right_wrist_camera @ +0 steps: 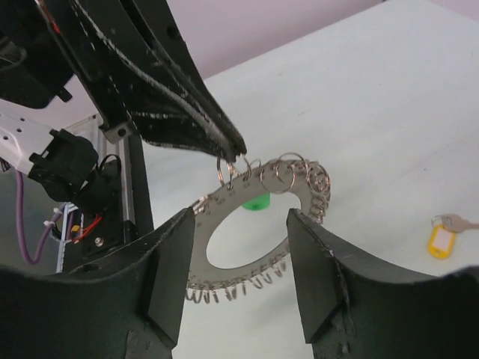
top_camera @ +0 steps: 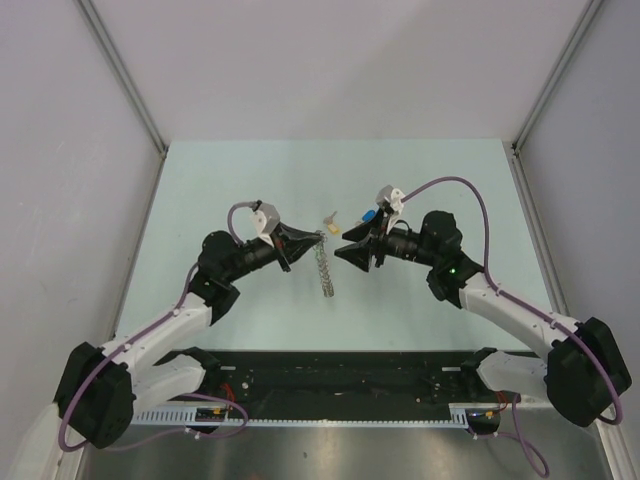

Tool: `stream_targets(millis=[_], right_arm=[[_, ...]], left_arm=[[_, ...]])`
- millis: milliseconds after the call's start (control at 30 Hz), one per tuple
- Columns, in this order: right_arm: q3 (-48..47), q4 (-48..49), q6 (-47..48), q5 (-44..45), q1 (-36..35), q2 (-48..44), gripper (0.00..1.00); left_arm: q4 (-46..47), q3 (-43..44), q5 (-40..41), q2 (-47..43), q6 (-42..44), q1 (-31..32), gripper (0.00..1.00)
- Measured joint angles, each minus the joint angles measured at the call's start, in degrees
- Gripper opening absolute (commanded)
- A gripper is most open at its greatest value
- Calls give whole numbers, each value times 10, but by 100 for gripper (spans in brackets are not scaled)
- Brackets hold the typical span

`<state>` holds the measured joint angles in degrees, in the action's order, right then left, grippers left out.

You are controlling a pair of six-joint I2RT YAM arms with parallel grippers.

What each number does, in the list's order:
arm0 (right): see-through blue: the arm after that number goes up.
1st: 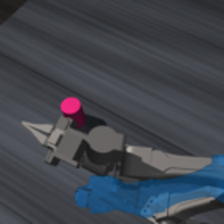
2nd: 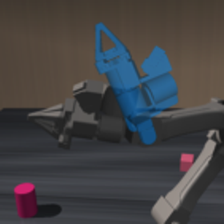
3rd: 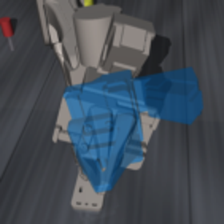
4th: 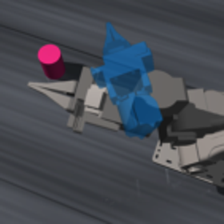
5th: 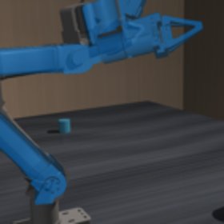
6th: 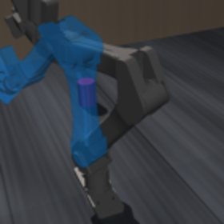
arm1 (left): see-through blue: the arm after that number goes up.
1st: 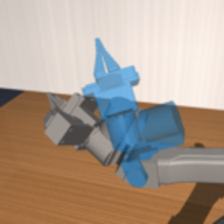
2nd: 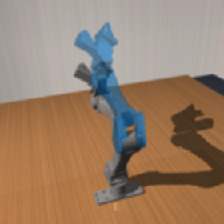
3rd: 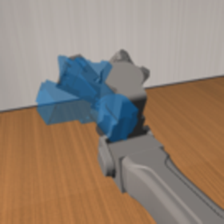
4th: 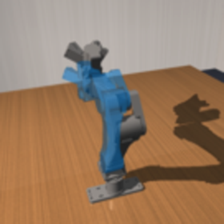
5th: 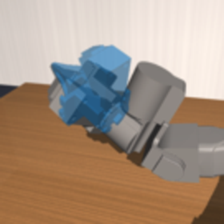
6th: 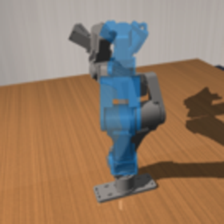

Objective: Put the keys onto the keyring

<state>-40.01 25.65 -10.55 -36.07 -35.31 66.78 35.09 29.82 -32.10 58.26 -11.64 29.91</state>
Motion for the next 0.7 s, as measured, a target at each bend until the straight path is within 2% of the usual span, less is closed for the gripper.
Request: stream_targets(millis=[200,700], right_arm=[[0,74,-19,-66,22,25,42],[0,142,-39,-138,33,79,27]], left_arm=[[38,-4,-17,16,-15,19,0],[61,-4,-31,17,-19,40,0]])
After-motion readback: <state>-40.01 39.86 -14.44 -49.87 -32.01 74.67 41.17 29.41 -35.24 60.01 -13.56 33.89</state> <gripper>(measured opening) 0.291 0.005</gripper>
